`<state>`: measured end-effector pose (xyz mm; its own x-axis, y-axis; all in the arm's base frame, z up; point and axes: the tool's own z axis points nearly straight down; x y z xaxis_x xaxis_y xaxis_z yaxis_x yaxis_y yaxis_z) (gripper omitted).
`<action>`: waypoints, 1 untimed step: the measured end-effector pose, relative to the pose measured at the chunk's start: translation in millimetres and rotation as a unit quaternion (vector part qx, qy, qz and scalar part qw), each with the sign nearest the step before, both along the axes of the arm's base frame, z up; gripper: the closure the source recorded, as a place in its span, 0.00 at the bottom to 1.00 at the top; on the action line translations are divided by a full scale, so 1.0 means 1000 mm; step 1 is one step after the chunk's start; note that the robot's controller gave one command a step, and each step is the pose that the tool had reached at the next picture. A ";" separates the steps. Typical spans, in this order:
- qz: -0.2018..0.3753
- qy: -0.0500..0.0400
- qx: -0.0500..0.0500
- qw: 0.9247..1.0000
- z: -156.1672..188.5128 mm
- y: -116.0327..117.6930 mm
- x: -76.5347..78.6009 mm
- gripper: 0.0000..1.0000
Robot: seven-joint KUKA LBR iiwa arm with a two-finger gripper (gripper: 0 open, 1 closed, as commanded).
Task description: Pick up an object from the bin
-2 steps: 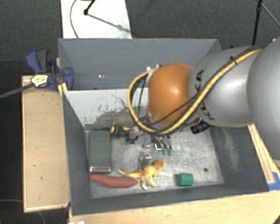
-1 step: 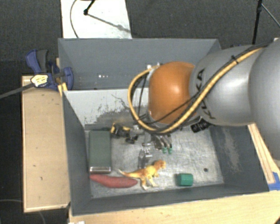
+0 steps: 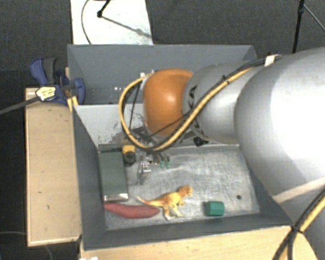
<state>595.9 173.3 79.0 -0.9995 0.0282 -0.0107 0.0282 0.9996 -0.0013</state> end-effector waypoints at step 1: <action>-0.001 0.000 0.001 1.000 0.002 -0.002 -0.001 0.00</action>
Offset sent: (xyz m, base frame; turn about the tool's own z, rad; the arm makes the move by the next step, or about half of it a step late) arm 0.0000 0.0000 0.0000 0.0000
